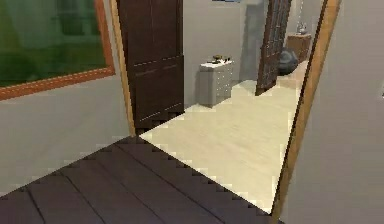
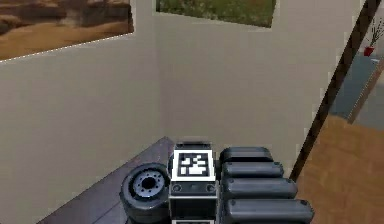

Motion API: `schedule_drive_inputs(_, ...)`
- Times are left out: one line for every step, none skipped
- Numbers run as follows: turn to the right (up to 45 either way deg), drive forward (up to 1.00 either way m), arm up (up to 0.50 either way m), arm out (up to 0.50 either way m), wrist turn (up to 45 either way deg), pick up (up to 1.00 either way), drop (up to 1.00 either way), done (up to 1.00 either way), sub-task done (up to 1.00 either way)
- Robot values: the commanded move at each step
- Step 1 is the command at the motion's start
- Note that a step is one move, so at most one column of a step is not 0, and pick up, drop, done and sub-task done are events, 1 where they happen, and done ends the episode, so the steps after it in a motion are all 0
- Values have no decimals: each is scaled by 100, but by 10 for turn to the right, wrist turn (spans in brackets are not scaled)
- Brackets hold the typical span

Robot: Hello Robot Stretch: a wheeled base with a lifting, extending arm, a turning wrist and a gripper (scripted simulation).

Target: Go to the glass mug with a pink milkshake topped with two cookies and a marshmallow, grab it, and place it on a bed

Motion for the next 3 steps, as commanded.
schedule_drive_inputs(0,10,0,0,0,0,0,0,0)
schedule_drive_inputs(-450,0,0,0,0,0,0,0,0)
schedule_drive_inputs(-30,0,0,0,0,0,0,0,0)
